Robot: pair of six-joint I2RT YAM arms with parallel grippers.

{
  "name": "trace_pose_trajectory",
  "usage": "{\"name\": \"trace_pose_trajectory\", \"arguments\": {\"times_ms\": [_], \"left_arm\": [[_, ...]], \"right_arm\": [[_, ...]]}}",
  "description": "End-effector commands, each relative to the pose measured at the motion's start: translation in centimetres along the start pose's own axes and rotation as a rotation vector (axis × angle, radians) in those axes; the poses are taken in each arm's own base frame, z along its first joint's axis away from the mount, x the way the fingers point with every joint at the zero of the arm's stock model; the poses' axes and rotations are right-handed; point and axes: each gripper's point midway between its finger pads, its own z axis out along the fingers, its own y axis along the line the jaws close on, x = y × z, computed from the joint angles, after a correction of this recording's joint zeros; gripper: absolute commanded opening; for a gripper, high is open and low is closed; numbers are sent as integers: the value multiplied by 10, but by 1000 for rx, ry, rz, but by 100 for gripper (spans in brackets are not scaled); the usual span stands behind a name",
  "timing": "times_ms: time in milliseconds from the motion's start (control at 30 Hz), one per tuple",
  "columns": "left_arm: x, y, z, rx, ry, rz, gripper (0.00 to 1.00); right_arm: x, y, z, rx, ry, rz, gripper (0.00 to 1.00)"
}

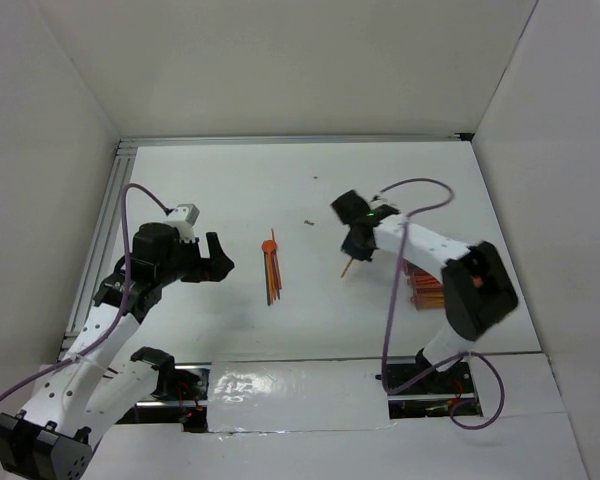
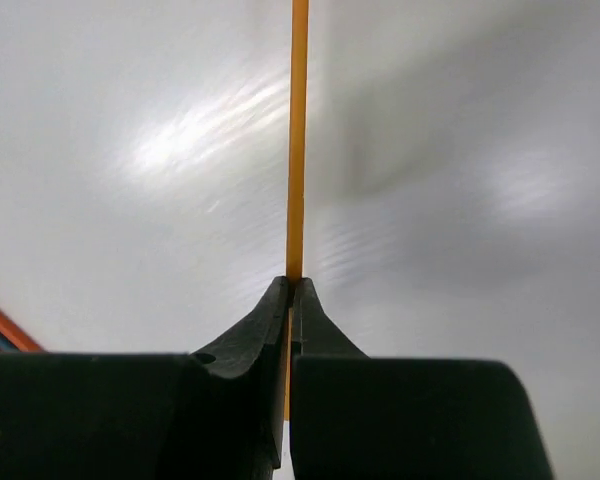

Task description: Sort the eating utensils into containers

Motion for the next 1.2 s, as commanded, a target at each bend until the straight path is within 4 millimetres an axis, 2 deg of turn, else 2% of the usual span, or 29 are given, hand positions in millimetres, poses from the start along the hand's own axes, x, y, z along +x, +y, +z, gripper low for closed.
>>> {"name": "trace_pose_trajectory", "arguments": {"times_ms": [0,33,67,100,167,200,233,267,333,367,467,500,600,767,967,1167], "left_arm": [[-15,-5,-5,16,-61,23,100],[-15,-5,-4,17,-59,23,100],[-15,-7,-4,24,-57,25,100],[-14,-8,-2,32,-46,23,100],[-13,-8,-2,33,-38,18,100],[-12,-8,0,34,-30,18,100],[-11,-7,0,28,-28,16,100],[-12,-8,0,31,-28,9,100],[-12,-9,0,34,-24,12,100],[-11,-9,0,35,-19,8,100],[-11,-8,1,32,-14,4,100],[-10,-9,2,36,-9,0,100],[-9,-8,4,33,-2,4,100],[-9,-7,5,30,-3,0,100],[-10,-9,3,38,-11,3,100],[-10,-9,4,40,-9,2,100]], "right_arm": [[-50,-75,-49,106,-144,316,0],[-55,-97,-49,164,-182,352,0],[-62,-119,-49,205,-200,458,0],[-54,-142,-51,248,-199,497,0],[-57,-181,-48,324,-218,626,0],[-49,-198,-48,345,-219,657,0],[-50,-206,-46,347,-224,685,0],[-53,-226,-45,380,-238,753,0],[-53,-244,-45,383,-269,793,0],[-53,-262,-43,422,-271,830,0],[-58,-278,-44,432,-277,836,0],[-54,-290,-44,458,-268,870,0],[-53,-305,-37,461,-254,897,0],[-47,-309,-28,441,-225,940,0],[-42,-300,-20,391,-204,951,0],[-40,-280,-19,373,-190,935,0]]}}
